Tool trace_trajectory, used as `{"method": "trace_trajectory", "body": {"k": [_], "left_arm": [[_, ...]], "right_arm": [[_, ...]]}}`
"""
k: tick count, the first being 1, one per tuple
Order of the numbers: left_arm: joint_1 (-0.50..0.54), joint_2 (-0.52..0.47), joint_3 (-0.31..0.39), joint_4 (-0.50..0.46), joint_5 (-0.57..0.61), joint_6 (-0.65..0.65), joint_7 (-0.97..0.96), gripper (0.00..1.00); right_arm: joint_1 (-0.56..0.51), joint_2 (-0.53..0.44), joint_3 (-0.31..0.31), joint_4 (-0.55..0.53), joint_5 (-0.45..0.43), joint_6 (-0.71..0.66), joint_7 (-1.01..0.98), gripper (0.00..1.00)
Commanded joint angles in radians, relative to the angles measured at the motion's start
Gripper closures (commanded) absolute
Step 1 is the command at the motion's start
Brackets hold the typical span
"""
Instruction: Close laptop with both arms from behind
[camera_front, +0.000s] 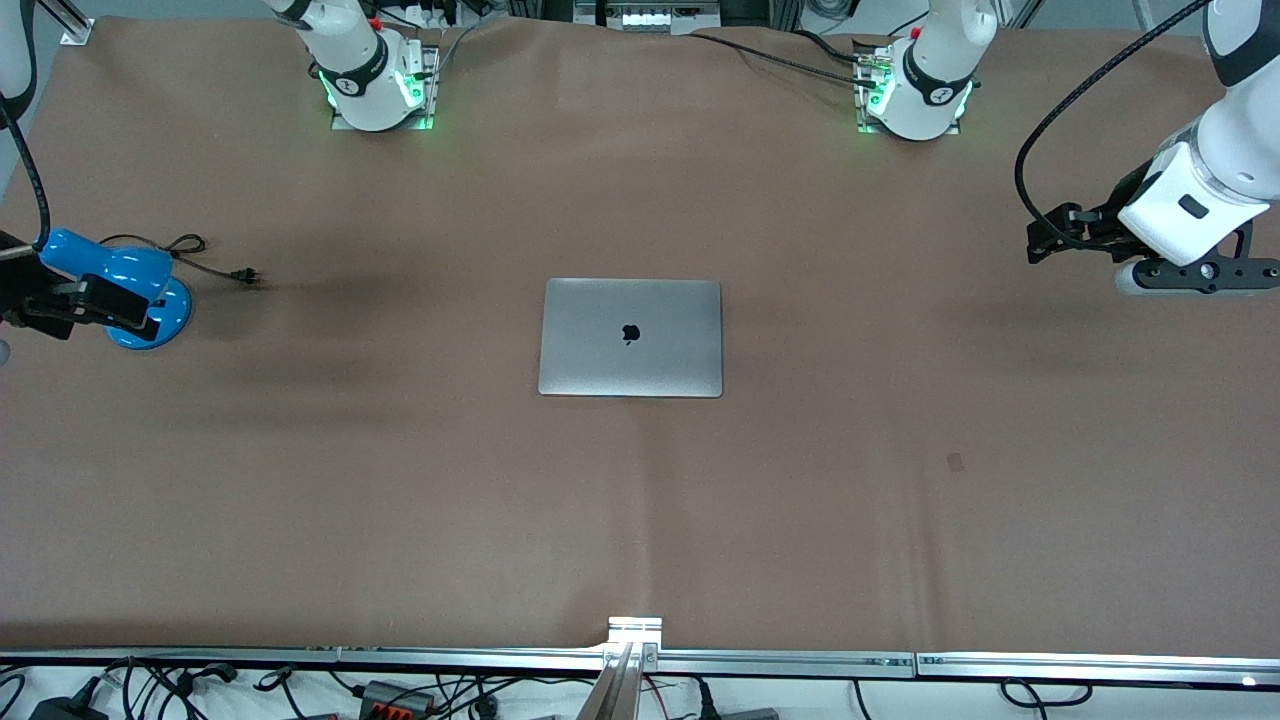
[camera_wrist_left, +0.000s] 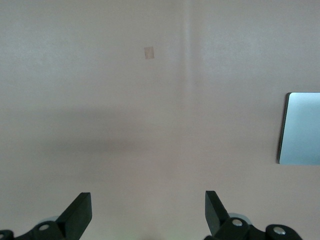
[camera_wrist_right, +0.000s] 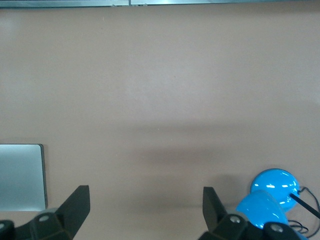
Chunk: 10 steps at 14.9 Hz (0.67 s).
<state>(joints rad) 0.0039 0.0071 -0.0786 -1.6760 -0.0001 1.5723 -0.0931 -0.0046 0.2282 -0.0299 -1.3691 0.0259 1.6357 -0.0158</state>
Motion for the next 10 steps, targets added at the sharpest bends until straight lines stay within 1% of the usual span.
{"method": "trace_trajectory", "body": {"k": [1,3,5,7,10], "left_arm": [[0.004,-0.022,-0.006,-0.021,0.015,0.014,-0.004,0.0],[0.002,-0.024,-0.012,-0.021,0.015,0.012,-0.013,0.0],[0.004,-0.022,-0.01,-0.021,0.015,0.012,-0.011,0.0],[0.002,-0.024,-0.01,-0.019,0.015,0.012,-0.011,0.0],[0.004,-0.022,-0.01,-0.019,0.015,0.012,-0.01,0.0]], "right_arm": [[-0.002,-0.111,0.007,-0.154,-0.024,0.024,0.008,0.0],[-0.003,-0.189,0.007,-0.263,-0.024,0.055,0.007,0.0],[-0.008,-0.231,0.007,-0.33,-0.024,0.075,0.005,0.0],[-0.008,-0.24,0.005,-0.364,-0.027,0.088,0.005,0.0],[-0.008,-0.263,0.007,-0.383,-0.043,0.111,0.004,0.0]]}}
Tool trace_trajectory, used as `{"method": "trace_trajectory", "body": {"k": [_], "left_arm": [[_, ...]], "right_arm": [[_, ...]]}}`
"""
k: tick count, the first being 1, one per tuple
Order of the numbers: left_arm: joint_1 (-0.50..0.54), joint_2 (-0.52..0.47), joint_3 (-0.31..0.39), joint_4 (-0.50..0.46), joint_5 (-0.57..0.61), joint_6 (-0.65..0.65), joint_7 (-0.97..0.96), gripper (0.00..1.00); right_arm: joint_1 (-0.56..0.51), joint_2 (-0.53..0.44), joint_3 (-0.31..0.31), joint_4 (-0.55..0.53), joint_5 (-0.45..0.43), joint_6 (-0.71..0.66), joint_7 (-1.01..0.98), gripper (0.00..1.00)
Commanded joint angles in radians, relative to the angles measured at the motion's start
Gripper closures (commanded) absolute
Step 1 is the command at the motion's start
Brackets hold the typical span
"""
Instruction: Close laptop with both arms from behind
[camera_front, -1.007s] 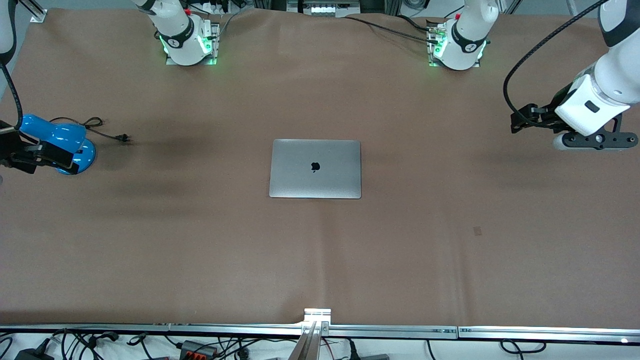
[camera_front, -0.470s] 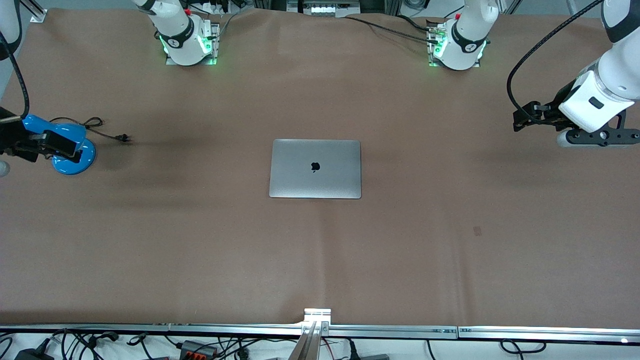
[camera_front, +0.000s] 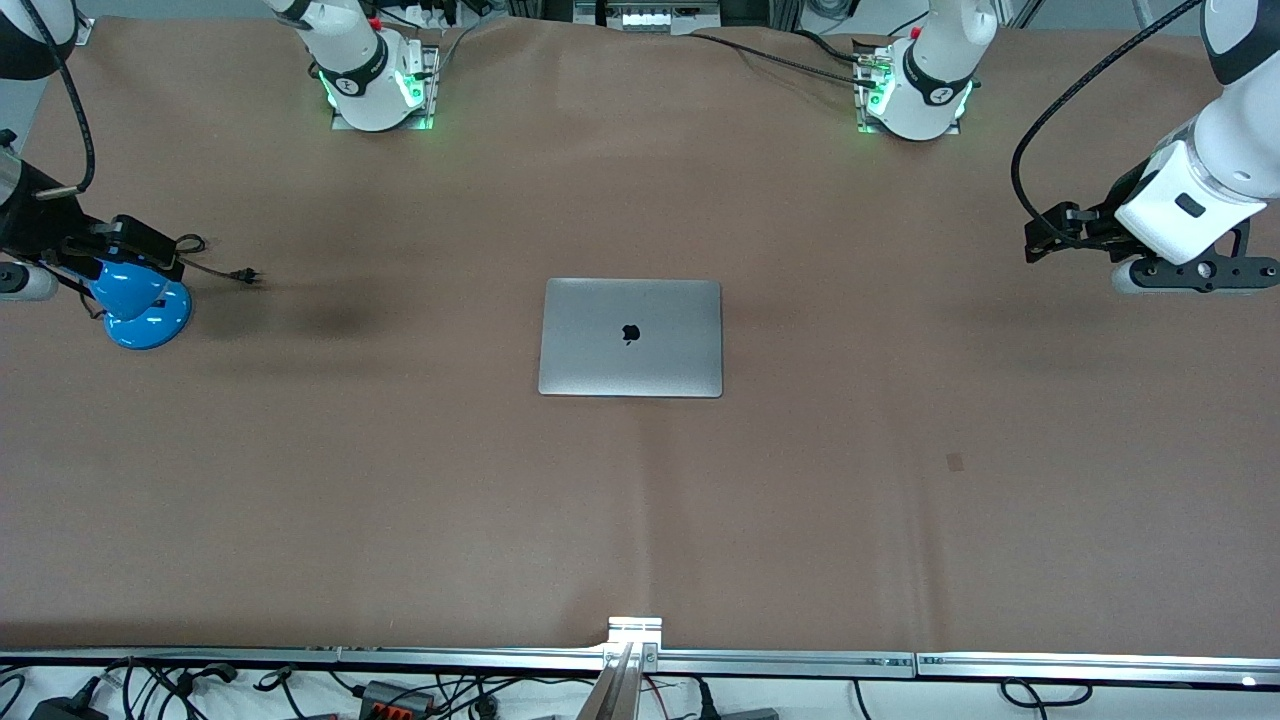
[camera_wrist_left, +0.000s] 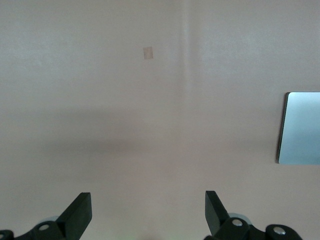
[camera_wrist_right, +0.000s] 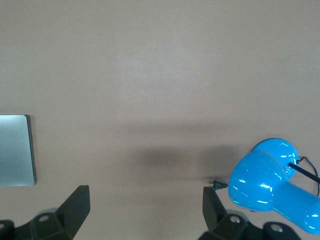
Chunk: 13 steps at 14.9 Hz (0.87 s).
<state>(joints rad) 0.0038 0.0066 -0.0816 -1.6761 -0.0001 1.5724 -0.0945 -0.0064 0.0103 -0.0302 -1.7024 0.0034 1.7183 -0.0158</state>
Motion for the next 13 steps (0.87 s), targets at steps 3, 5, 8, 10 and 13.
{"method": "trace_trajectory", "body": {"k": [3,5,8,10,13], "left_arm": [[0.004,-0.022,-0.007,-0.019,0.015,0.012,-0.008,0.0],[0.004,-0.022,-0.006,-0.019,0.015,0.012,-0.008,0.0],[0.004,-0.022,-0.006,-0.019,0.015,0.012,-0.008,0.0],[0.004,-0.022,-0.006,-0.019,0.015,0.011,-0.008,0.0],[0.004,-0.022,-0.006,-0.019,0.015,0.006,-0.008,0.0]], "right_arm": [[-0.006,-0.104,0.007,-0.106,-0.02,0.041,0.005,0.0],[-0.01,-0.116,0.004,-0.108,-0.02,0.017,-0.001,0.0],[-0.01,-0.119,-0.004,-0.098,-0.017,-0.013,-0.009,0.0],[-0.01,-0.113,-0.002,-0.095,-0.019,-0.006,-0.007,0.0],[-0.01,-0.118,-0.004,-0.086,-0.019,-0.012,-0.01,0.0]]}}
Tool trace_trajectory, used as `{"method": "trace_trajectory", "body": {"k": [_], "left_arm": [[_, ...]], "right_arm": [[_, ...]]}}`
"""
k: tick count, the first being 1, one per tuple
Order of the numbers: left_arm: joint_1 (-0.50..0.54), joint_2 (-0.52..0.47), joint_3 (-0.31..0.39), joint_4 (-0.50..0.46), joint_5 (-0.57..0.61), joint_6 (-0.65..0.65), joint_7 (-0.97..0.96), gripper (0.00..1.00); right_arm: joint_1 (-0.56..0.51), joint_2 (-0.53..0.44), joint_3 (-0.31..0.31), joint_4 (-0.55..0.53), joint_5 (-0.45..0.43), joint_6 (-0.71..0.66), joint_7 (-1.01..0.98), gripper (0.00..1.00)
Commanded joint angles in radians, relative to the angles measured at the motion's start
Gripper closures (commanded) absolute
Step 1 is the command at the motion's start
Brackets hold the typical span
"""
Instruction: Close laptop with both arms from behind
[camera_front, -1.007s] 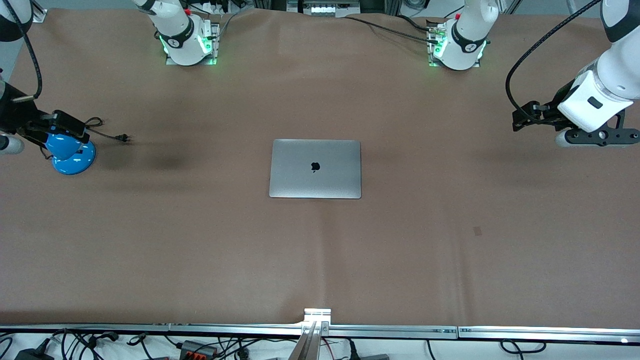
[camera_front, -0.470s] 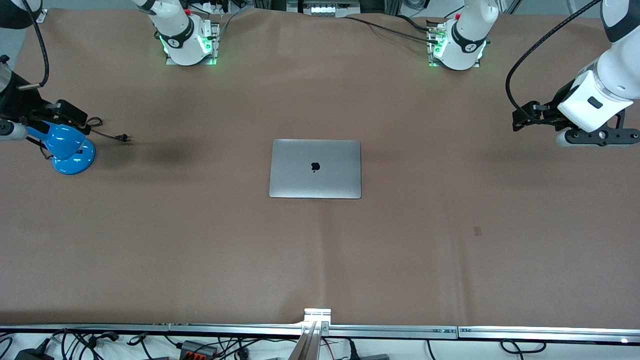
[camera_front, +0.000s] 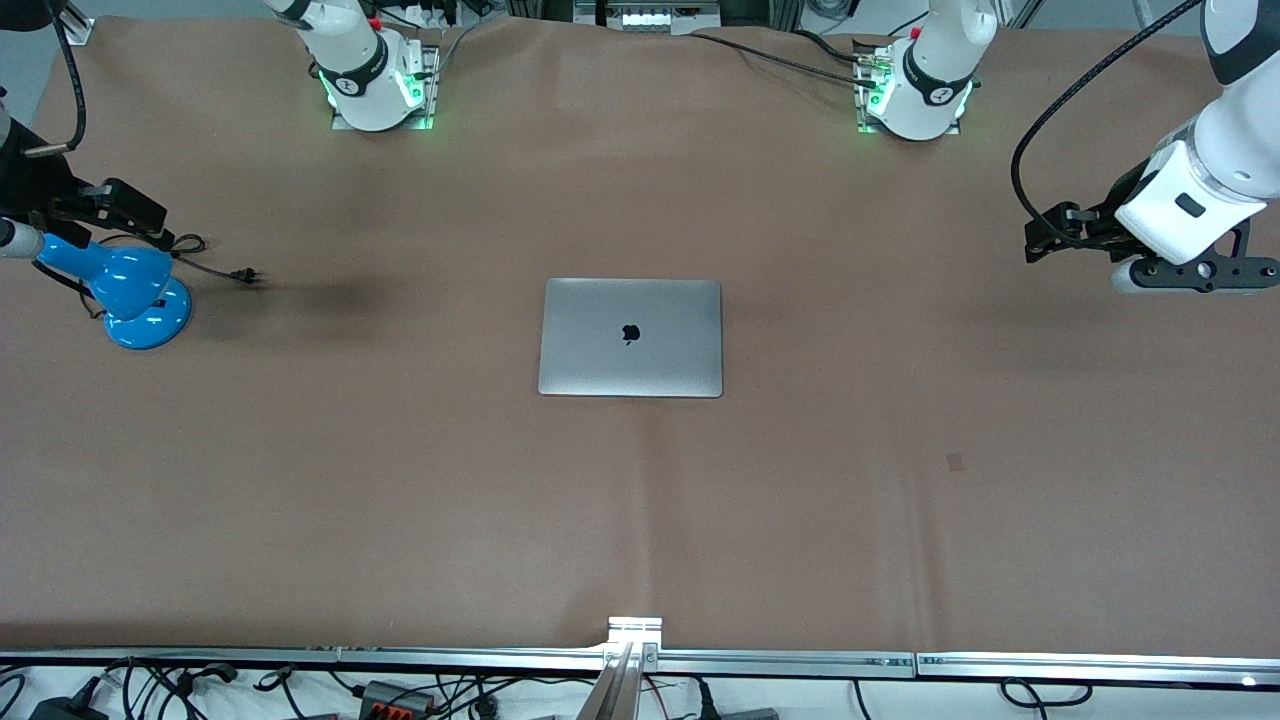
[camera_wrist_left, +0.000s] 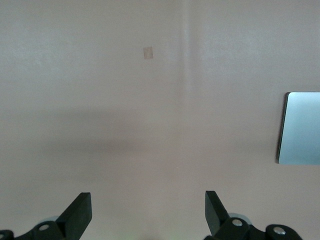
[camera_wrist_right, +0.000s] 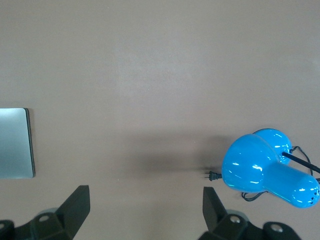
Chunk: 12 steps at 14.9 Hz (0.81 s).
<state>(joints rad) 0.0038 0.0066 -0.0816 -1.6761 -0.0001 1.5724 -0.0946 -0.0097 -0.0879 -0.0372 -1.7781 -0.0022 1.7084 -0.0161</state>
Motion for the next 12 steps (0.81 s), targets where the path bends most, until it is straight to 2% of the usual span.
{"method": "trace_trajectory", "body": {"k": [1,12], "left_arm": [[0.004,-0.022,-0.006,-0.019,0.015,0.003,-0.008,0.0],[0.004,-0.022,-0.004,-0.019,0.015,0.002,-0.008,0.0]], "right_arm": [[-0.007,-0.019,0.005,-0.01,-0.013,-0.003,-0.01,0.0],[-0.006,-0.022,0.005,-0.01,-0.009,-0.021,-0.007,0.0]]}}
